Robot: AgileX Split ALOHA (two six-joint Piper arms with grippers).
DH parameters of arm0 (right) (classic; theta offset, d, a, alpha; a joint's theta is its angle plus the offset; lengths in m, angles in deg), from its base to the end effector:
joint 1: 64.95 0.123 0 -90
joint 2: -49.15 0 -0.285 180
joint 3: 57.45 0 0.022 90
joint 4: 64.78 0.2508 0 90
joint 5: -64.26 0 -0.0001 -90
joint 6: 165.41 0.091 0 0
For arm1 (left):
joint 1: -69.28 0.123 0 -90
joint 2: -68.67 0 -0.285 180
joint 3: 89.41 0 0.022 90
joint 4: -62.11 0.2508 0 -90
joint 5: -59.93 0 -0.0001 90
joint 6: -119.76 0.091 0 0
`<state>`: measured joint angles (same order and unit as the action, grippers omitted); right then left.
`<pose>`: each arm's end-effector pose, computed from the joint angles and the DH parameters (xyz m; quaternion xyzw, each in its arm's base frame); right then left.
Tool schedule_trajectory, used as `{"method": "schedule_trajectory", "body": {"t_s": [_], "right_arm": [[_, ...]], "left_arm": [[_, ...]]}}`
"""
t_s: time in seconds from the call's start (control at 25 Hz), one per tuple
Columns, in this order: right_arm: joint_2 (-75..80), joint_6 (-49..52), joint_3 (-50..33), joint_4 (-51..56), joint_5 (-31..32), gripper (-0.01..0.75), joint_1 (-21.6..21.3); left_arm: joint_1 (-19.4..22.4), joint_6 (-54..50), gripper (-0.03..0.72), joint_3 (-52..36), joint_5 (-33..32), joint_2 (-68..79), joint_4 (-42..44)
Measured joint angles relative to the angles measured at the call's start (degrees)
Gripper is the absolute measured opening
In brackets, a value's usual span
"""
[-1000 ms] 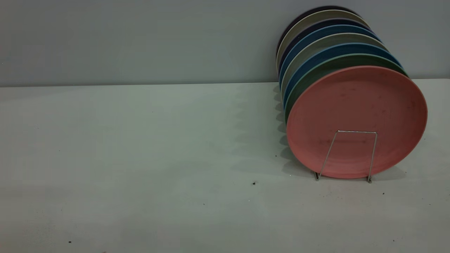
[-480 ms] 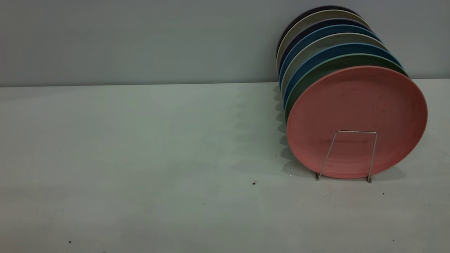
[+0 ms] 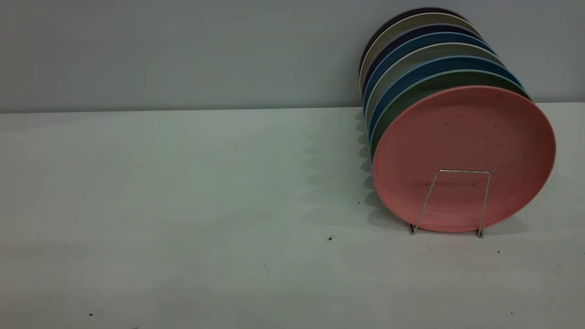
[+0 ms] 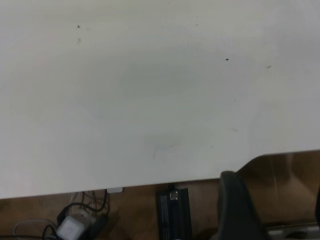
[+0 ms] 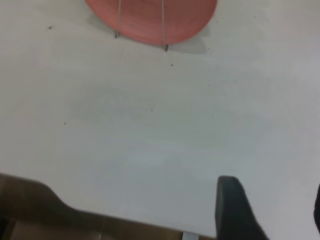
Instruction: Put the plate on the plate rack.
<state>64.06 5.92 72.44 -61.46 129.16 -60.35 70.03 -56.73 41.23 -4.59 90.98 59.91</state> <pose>0.0119 0.0057 0.2638 -0.1046 0.8996 0.0139 0.4238 0.0304 -0.0028 0.2653 0.0211 0.9274 -0.0053 0.3735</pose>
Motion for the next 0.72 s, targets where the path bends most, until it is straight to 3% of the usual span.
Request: {"method": "schedule_trajectory", "body": {"t_s": [0.72], "right_arm": [[-8.1, 0.1, -0.1, 0.0, 0.2, 0.399, 0.0]], "left_arm": [[0.1, 0.0, 0.420, 0.0, -0.2, -13.9, -0.1]]}}
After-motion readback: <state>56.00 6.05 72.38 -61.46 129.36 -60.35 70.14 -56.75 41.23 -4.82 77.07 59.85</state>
